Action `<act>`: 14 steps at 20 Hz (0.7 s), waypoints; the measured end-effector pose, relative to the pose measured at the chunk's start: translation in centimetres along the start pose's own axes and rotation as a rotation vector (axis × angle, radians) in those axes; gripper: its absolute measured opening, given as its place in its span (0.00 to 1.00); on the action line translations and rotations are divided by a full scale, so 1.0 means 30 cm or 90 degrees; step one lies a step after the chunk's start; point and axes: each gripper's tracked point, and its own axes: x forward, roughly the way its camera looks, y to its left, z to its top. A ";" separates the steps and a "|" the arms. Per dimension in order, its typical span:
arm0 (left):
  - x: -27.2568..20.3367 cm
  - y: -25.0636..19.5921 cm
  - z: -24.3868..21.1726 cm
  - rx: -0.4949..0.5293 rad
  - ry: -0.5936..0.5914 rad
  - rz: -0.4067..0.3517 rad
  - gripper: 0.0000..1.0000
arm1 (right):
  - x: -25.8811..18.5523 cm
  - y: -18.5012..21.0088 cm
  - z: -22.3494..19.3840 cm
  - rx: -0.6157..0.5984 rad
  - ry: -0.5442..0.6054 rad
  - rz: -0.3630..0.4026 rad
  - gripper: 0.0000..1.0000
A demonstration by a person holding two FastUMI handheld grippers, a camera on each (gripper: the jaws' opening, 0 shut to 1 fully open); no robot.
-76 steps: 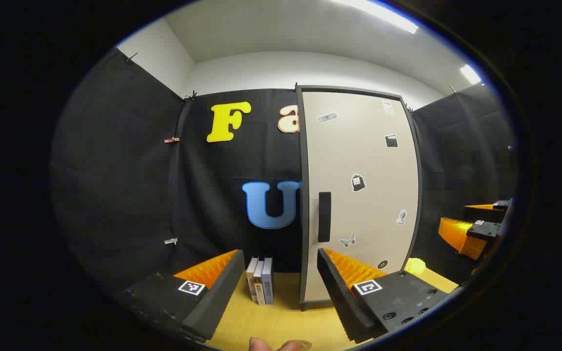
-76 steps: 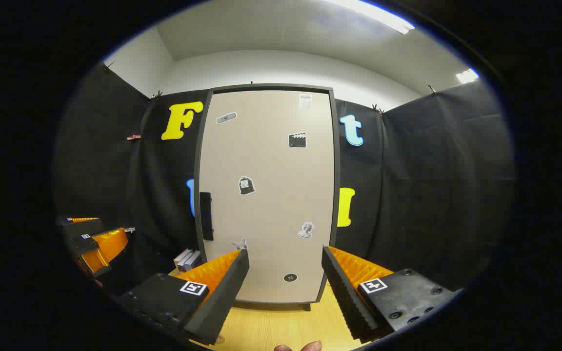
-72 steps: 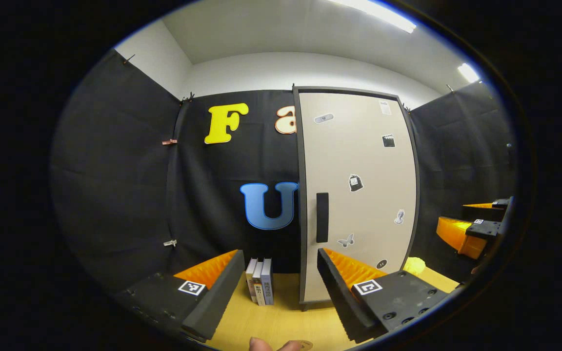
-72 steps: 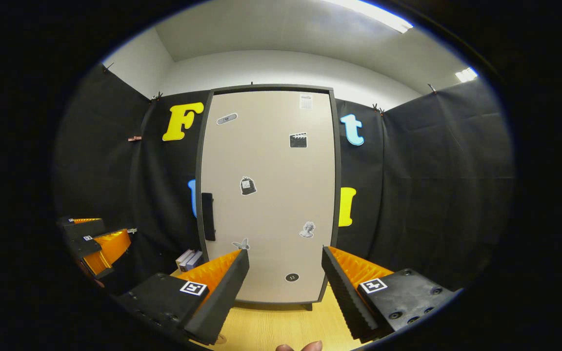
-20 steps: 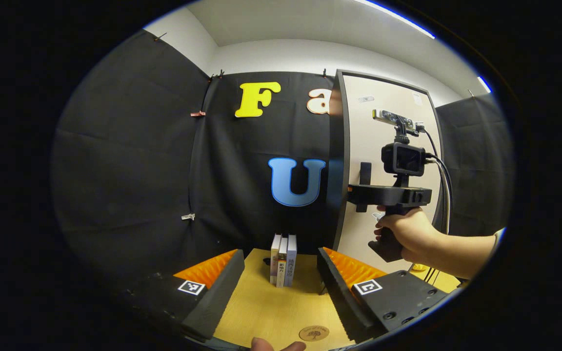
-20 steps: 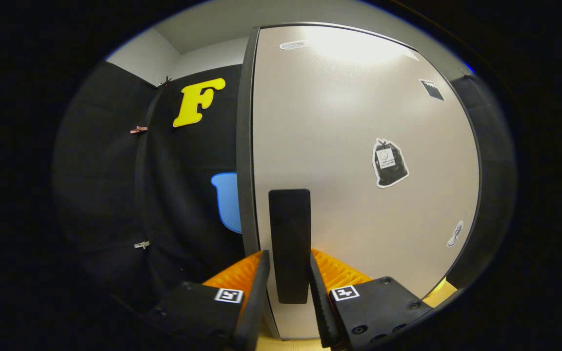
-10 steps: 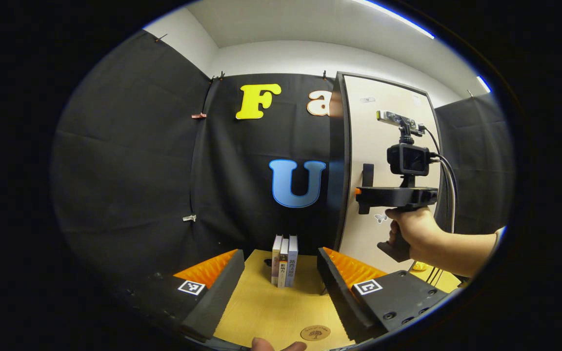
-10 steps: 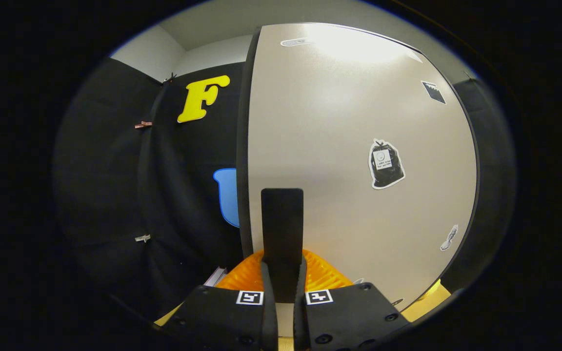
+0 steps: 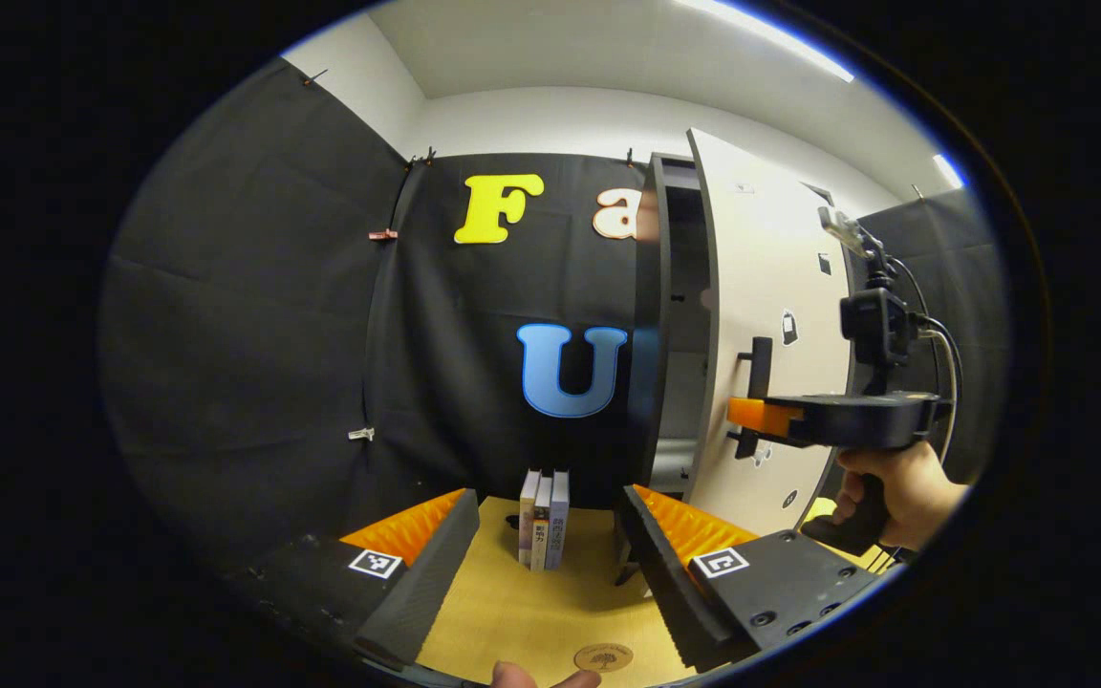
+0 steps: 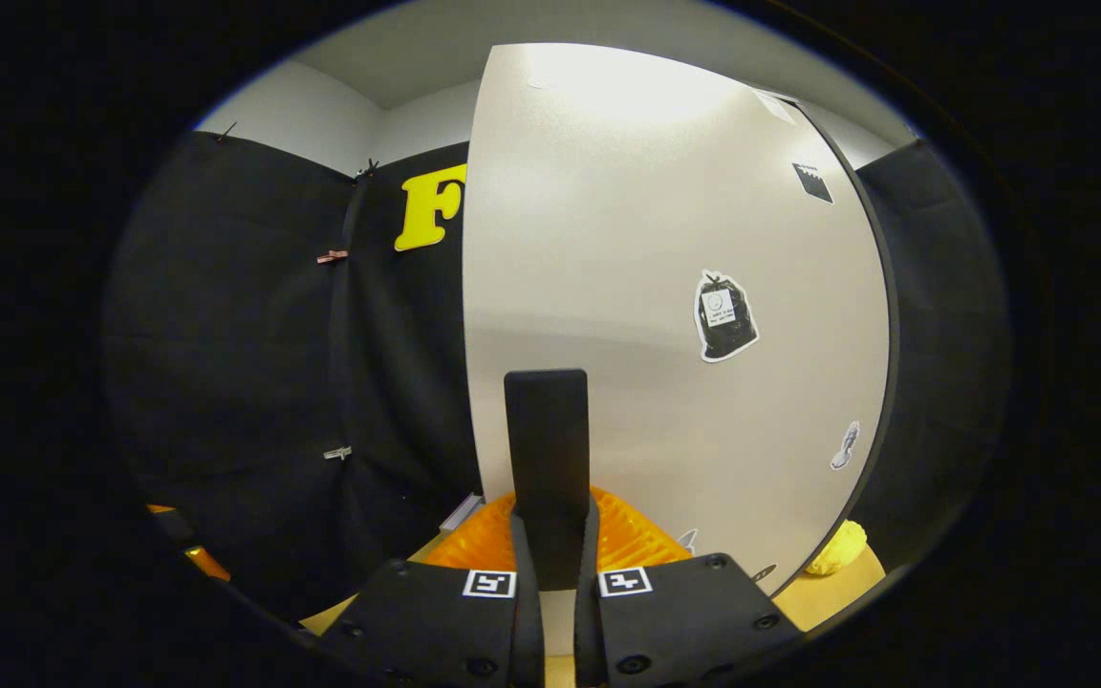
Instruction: Open the cabinet door with the right hand, grasp the bottle in the cabinet with the left hand and place it on the coaster, then close the cabinet door with the right hand.
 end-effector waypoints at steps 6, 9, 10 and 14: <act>-0.024 -0.084 -0.001 0.003 0.003 -0.021 0.95 | -0.151 -0.055 0.005 0.017 0.005 0.024 0.17; -0.033 -0.138 0.011 0.000 -0.005 -0.036 0.95 | -0.215 -0.094 0.009 0.019 0.003 0.021 0.17; -0.033 -0.157 0.016 -0.003 -0.008 -0.042 0.95 | -0.240 -0.114 0.013 0.022 0.003 0.016 0.16; -0.027 -0.234 0.028 -0.004 -0.017 -0.066 0.95 | -0.342 -0.185 0.020 0.026 0.004 -0.008 0.16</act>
